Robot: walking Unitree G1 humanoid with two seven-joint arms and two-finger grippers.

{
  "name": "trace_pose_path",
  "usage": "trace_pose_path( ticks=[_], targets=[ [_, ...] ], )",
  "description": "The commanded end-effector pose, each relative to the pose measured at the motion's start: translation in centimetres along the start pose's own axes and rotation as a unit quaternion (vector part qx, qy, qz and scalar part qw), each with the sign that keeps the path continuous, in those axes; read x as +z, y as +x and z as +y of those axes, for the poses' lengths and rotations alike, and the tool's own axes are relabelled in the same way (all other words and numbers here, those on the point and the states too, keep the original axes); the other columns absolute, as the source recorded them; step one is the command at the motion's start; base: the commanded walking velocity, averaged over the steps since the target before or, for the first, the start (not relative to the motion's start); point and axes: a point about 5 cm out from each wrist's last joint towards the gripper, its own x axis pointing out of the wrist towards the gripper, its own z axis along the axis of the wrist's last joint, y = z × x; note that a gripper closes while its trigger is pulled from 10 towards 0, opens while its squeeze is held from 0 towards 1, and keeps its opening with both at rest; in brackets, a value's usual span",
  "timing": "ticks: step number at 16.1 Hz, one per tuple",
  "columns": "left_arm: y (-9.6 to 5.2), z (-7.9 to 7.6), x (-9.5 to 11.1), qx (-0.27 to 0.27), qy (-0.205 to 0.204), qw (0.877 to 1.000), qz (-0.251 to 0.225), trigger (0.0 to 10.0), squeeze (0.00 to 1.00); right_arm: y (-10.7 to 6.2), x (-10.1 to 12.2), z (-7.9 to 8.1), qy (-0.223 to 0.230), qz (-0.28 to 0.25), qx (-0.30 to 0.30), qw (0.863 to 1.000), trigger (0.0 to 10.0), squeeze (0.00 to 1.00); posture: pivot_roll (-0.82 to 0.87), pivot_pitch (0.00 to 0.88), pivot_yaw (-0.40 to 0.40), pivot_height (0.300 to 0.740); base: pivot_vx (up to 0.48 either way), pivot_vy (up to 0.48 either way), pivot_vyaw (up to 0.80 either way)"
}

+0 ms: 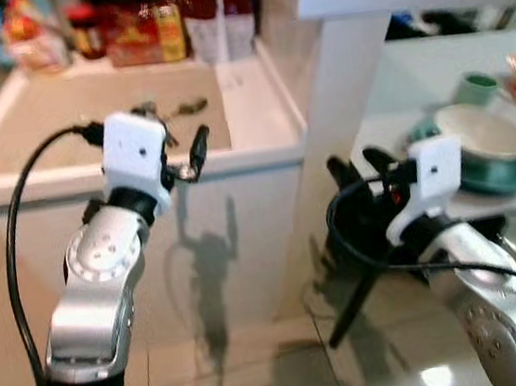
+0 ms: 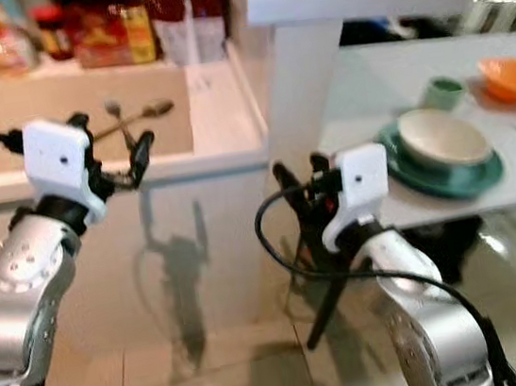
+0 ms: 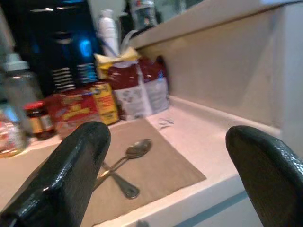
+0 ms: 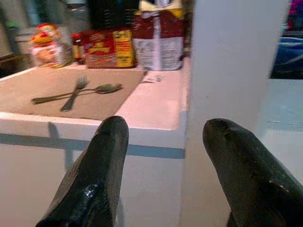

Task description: Setting the table

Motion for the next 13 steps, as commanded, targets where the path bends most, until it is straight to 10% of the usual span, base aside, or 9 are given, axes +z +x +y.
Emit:
trace_pose_path(
  ticks=[1,13],
  targets=[
    [0.4,-1.0,0.1,-0.026,-0.001,1.000,-0.001,10.0,0.00,-0.1,-0.2,-1.1,-0.005,0.004,-0.028,1.000,10.0,0.00,0.13,0.036,-0.065,0.740,0.000,0.480,-0.78],
    [0.9,-2.0,0.5,-0.036,-0.034,0.998,-0.033,10.0,0.00,-0.5,0.4,-2.5,-0.020,-0.011,-0.063,0.998,10.0,0.00,0.10,0.034,-0.060,0.740,0.000,0.439,-0.78]
  ],
)
